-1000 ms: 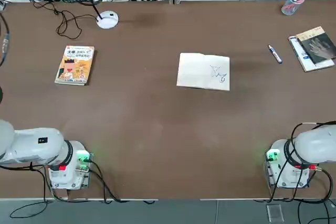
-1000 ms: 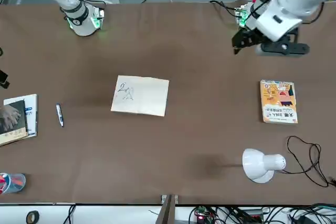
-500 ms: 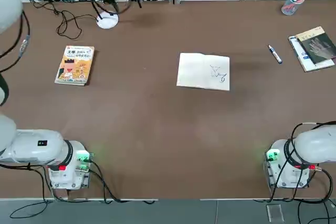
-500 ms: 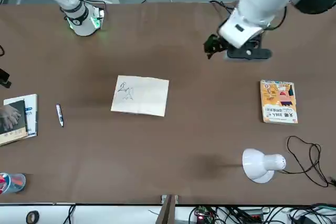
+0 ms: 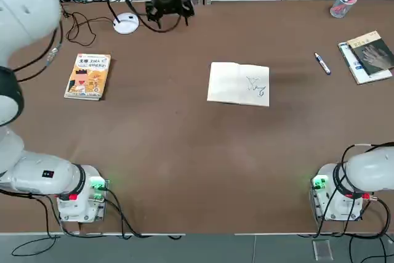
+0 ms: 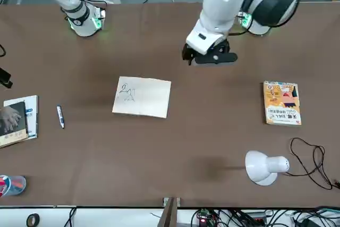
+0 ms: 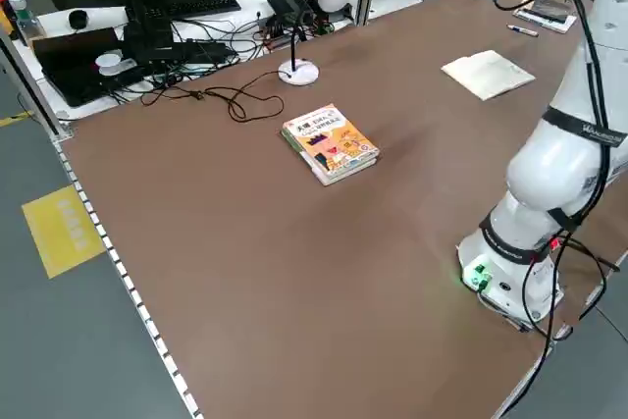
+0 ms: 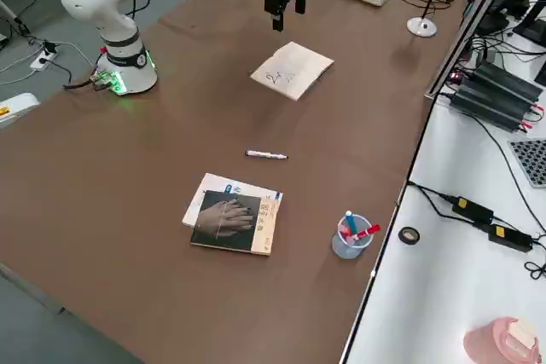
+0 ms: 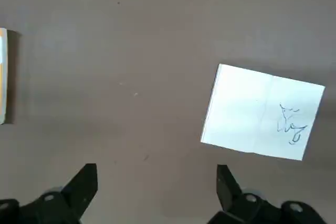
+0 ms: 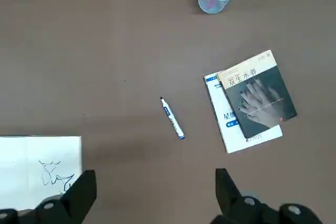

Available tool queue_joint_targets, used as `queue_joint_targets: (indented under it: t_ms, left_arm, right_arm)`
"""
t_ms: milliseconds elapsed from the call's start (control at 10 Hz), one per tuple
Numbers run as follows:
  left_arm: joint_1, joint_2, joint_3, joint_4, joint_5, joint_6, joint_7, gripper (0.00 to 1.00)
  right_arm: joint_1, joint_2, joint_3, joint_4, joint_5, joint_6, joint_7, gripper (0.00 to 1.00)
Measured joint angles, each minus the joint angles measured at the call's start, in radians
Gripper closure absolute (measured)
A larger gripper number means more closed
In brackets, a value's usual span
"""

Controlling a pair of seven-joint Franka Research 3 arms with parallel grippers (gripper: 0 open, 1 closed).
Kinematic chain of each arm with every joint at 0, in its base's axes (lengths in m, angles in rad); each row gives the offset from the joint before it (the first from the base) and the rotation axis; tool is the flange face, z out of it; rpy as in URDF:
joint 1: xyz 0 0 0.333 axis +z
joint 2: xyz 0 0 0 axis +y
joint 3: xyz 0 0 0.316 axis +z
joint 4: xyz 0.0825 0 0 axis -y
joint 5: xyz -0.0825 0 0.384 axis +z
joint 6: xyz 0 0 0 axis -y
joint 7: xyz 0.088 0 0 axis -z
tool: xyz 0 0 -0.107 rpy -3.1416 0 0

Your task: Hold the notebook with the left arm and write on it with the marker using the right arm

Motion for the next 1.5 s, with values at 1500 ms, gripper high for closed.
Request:
queue_joint_targets:
  t_ms: [1500]
  left_arm:
    - [-0.130, 0.333, 0.004, 0.027, 0.289, 0.213, -0.205, 0.00]
  right_arm:
    - [0.009, 0.000, 0.003, -0.056, 0.000, 0.001, -0.002, 0.00]
